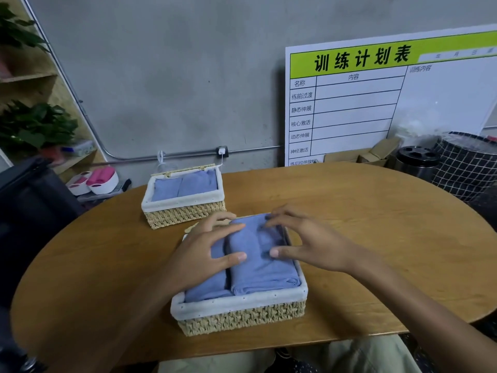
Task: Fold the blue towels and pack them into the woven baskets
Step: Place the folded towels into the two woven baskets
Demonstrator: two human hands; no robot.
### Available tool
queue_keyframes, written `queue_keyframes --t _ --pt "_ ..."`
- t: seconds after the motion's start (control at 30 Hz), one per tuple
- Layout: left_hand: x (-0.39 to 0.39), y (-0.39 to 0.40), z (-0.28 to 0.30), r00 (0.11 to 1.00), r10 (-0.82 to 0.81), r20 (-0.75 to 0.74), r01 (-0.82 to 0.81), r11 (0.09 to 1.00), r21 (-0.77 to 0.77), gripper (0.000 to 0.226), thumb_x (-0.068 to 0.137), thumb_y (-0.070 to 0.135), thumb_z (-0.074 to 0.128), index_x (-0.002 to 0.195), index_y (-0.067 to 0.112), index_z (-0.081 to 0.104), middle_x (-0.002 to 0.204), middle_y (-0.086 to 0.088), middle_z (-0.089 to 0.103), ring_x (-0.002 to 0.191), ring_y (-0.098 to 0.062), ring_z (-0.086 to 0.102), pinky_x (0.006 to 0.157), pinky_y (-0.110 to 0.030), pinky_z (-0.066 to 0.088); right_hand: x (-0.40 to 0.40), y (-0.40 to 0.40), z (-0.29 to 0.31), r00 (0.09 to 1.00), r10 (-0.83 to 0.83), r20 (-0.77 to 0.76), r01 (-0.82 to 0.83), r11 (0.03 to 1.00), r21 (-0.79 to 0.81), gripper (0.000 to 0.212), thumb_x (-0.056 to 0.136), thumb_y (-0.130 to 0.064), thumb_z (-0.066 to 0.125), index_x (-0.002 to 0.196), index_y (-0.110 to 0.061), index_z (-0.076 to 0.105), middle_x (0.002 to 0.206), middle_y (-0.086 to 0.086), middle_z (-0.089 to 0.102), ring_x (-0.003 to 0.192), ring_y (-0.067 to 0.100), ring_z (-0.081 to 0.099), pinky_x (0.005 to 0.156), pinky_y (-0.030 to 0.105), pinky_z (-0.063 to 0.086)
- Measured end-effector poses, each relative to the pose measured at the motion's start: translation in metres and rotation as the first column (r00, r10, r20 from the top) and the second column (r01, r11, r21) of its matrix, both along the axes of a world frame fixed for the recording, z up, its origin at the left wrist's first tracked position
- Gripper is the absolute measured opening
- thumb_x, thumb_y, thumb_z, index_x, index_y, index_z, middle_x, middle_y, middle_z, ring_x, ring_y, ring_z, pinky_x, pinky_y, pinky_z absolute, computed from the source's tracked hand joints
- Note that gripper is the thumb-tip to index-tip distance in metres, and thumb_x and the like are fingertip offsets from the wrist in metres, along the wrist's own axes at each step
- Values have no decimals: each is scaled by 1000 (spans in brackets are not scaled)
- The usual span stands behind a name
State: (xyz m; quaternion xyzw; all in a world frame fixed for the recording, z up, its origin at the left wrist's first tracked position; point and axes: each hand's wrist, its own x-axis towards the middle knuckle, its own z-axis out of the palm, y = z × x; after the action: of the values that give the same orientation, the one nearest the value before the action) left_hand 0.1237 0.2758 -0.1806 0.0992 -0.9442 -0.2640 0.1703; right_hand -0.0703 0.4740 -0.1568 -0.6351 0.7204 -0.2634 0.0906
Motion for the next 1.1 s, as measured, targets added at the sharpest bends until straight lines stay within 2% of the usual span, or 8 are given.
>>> queue_keyframes --t 0.1,0.23,0.33,0.5,0.67,0.83,1.0,1.1 --pt "2 5 -3 982 -66 179 96 981 -167 86 82 86 38 151 36 40 158 30 18 146 6 17 120 -34 23 3 -3 -2 993 80 -88 -72 993 97 72 85 -60 64 147 -27 45 153 -12 34 139 3 31 108 12 27" --pt "2 6 -5 957 -26 290 134 924 -357 90 84 90 19 158 39 18 163 29 1 149 6 1 123 -34 9 1 -5 -7 956 127 -264 -77 978 193 84 84 -68 57 151 -20 40 158 -4 31 142 12 31 113 28 30" --pt "1 5 -5 943 -11 333 162 889 -429 93 82 91 13 159 38 15 164 26 -2 150 6 -9 122 -31 -1 1 -7 -7 934 135 -330 -63 974 219 88 80 -74 52 149 -19 44 156 -4 38 140 14 37 112 32 33" --pt "0 5 -13 939 -9 344 168 884 -437 91 83 91 14 158 40 18 160 26 7 149 5 3 123 -33 7 2 -10 -11 941 143 -308 -55 959 277 97 73 -84 37 149 -24 42 154 -11 41 139 9 39 109 36 36" --pt "-2 5 -15 939 9 343 161 871 -465 94 81 93 13 157 38 23 161 23 12 150 1 12 120 -34 13 2 -17 -12 912 170 -373 -62 956 285 79 84 -70 57 148 -25 42 153 -12 39 137 10 40 107 36 34" --pt "-8 7 5 907 31 421 170 885 -432 103 69 96 19 155 40 26 161 24 17 149 1 16 113 -26 10 5 -18 -7 889 193 -416 -61 949 309 77 85 -67 59 148 -26 42 150 -10 40 130 13 46 103 38 35" --pt "-11 2 12 910 -46 412 195 925 -327 117 57 102 26 152 36 37 158 23 29 135 12 14 108 -21 8 1 -16 -2 902 210 -378 -71 934 349 79 85 -69 58 148 -24 41 152 -9 38 130 14 46 102 35 33" --pt "-12 2 6 910 -49 413 214 906 -365 116 59 99 29 154 33 34 159 22 27 143 2 18 109 -21 5 4 -18 -5 897 199 -396 -57 937 344 77 84 -68 60 145 -25 44 149 -9 40 128 14 47 100 35 34"
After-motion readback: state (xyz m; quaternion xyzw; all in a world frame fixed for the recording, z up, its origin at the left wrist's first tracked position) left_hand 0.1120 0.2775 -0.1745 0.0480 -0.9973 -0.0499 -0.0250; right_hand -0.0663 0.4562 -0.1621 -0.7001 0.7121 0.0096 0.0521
